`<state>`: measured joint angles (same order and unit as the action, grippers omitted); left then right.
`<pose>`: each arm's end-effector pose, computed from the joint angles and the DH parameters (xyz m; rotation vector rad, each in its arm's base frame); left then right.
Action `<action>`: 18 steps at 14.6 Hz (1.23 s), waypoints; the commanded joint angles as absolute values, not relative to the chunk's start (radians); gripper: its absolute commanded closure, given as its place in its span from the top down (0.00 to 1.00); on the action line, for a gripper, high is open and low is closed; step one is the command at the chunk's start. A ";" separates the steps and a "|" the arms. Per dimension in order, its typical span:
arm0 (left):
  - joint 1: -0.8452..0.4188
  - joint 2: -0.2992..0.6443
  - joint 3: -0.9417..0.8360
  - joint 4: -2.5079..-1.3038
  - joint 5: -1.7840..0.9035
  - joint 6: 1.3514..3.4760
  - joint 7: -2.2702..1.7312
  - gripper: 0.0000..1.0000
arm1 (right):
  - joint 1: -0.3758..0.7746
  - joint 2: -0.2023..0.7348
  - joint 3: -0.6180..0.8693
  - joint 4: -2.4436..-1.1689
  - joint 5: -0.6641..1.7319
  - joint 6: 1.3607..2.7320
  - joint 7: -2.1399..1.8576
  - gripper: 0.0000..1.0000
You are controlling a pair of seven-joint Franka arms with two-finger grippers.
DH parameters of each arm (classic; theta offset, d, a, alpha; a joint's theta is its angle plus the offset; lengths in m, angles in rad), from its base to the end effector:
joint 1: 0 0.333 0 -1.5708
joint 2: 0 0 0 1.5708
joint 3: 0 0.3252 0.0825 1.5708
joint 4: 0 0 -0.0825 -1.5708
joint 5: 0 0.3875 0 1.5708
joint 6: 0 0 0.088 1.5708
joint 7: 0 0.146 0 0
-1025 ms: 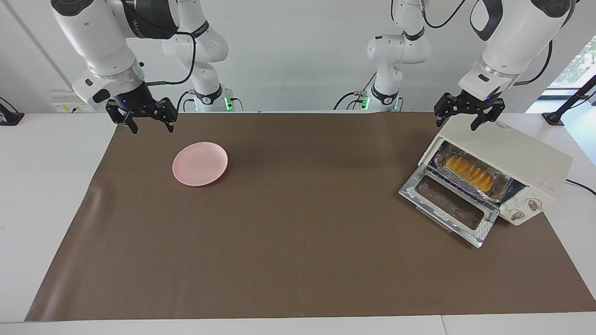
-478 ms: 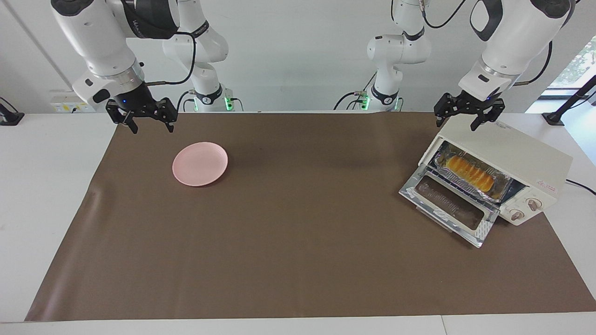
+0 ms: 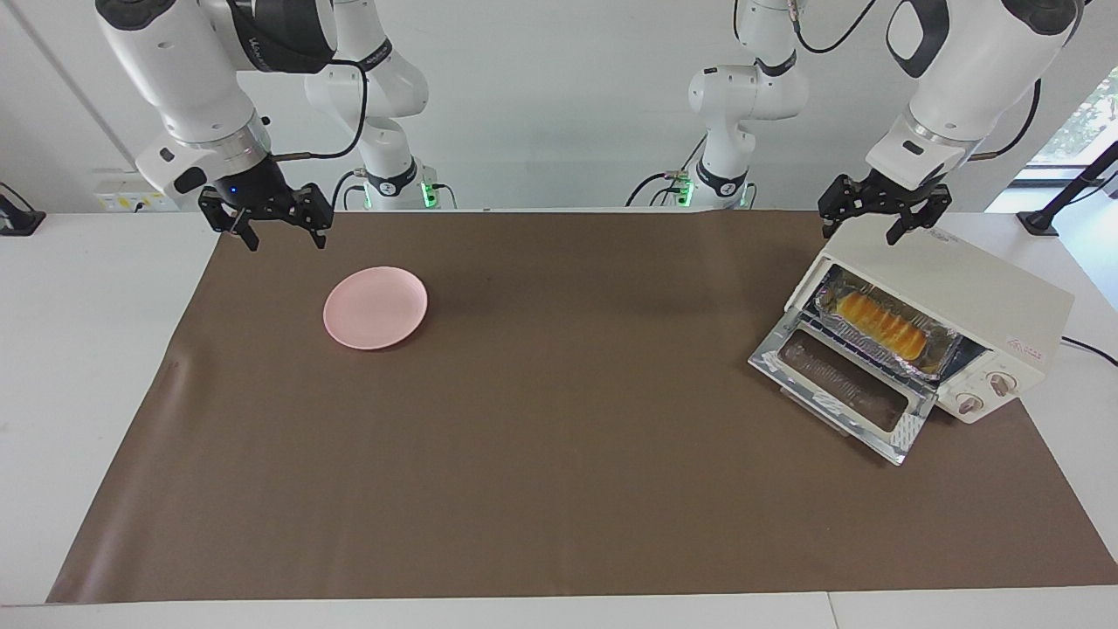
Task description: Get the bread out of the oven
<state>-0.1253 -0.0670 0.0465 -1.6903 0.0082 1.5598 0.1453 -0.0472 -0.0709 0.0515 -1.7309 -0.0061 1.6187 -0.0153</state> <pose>0.5289 -0.0399 0.5737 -3.1173 0.3513 0.1000 0.5345 0.0022 0.5613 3.1313 0.0310 -0.0649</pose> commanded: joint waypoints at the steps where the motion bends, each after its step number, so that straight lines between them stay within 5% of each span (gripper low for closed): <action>1: -0.114 -0.095 0.043 -1.721 0.014 1.569 0.152 1.00 | -0.061 -0.080 0.060 -1.732 -0.006 1.608 -0.034 1.00; 7: -0.123 -0.065 0.044 -1.694 0.014 1.603 0.048 1.00 | -0.061 -0.080 0.060 -1.732 -0.006 1.608 -0.034 1.00; 14: -0.158 0.245 0.044 -1.519 0.159 1.621 -0.372 1.00 | -0.061 -0.080 0.058 -1.732 -0.006 1.606 -0.034 1.00; 18: -0.160 0.325 0.051 -1.522 0.207 1.750 -0.541 1.00 | -0.061 -0.080 0.060 -1.732 -0.006 1.606 -0.034 1.00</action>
